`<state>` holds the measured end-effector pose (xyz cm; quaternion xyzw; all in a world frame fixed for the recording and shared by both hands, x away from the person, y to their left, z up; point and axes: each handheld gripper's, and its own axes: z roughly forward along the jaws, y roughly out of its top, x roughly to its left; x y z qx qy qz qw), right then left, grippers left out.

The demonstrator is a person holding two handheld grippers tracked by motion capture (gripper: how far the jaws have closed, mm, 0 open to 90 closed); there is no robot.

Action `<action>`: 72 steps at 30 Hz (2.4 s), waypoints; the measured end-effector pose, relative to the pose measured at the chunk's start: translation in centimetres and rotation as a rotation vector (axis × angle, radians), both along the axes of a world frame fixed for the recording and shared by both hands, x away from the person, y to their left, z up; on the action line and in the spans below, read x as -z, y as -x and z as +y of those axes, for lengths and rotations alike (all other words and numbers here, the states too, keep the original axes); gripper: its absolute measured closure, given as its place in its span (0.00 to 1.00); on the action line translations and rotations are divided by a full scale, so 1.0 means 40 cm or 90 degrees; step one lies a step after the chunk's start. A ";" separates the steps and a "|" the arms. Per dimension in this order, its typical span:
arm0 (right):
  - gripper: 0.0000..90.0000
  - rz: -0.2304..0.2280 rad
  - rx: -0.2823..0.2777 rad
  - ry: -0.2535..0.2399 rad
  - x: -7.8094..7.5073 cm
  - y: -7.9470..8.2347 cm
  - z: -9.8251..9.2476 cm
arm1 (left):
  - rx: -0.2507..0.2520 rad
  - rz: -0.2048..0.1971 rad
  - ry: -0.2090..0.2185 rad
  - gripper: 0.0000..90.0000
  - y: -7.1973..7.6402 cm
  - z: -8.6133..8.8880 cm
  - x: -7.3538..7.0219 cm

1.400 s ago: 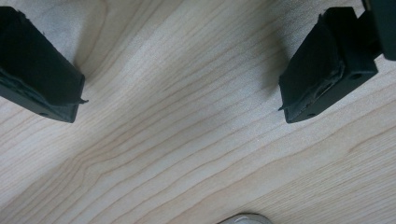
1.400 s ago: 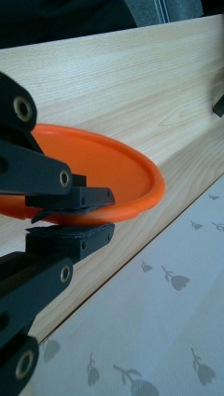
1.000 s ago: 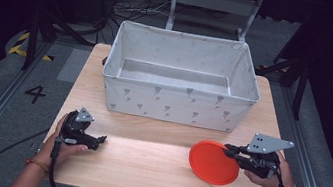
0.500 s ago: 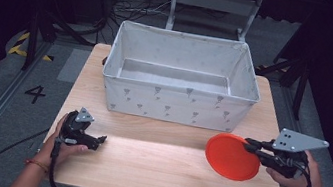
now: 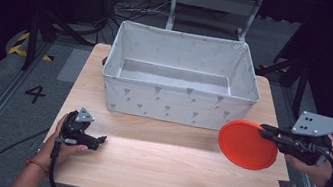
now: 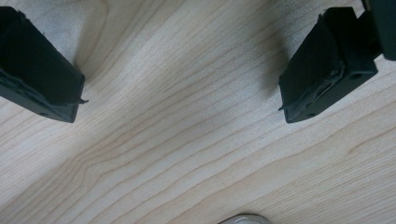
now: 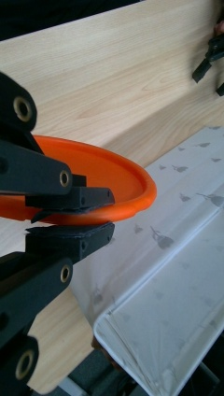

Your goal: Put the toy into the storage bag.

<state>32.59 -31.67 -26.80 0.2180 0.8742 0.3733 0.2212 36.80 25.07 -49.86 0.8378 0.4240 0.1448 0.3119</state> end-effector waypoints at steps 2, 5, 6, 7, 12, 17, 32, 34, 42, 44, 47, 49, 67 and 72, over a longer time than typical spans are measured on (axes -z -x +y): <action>0.91 -0.002 -0.002 -0.002 -0.010 -0.002 0.000 | 0.000 0.000 -0.001 0.01 0.000 0.000 0.000; 0.91 -0.014 -0.001 0.004 -0.048 -0.011 0.006 | 0.000 0.000 0.000 0.01 0.000 0.000 0.000; 0.91 -0.018 0.000 0.003 -0.058 -0.014 0.007 | 0.000 0.000 0.000 0.01 0.000 0.000 0.000; 0.91 -0.018 0.000 0.003 -0.058 -0.014 0.007 | 0.000 0.000 0.000 0.01 0.000 0.000 0.000; 0.91 -0.033 -0.002 0.002 -0.112 -0.035 0.018 | 0.000 0.000 0.000 0.01 0.000 0.000 0.000; 0.91 -0.059 0.005 0.001 -0.167 -0.051 0.022 | -0.002 0.000 -0.001 0.01 0.001 0.000 0.000; 0.91 -0.074 0.012 0.005 -0.257 -0.154 0.068 | -0.002 0.000 -0.001 0.01 0.001 0.000 0.000; 0.91 -0.074 0.015 0.010 -0.260 -0.175 0.078 | -0.002 0.000 -0.001 0.01 0.001 0.000 0.000; 0.91 -0.069 0.022 0.018 -0.262 -0.263 0.114 | -0.002 0.000 -0.001 0.01 0.000 0.000 0.000; 0.91 -0.070 0.022 0.013 -0.260 -0.280 0.119 | -0.002 0.000 -0.001 0.01 0.000 0.000 0.000; 0.91 -0.074 0.021 0.004 -0.253 -0.299 0.121 | 0.000 0.000 -0.001 0.01 0.000 0.001 0.000; 0.91 -0.073 0.024 0.000 -0.239 -0.331 0.123 | 0.000 0.000 -0.002 0.01 0.000 0.001 0.000; 0.91 -0.062 -0.020 0.027 -0.149 -0.445 0.156 | 0.004 -0.004 -0.002 0.01 0.000 0.003 0.000; 0.91 -0.055 -0.037 0.046 -0.120 -0.457 0.158 | -0.002 -0.006 -0.005 0.01 0.002 0.005 -0.001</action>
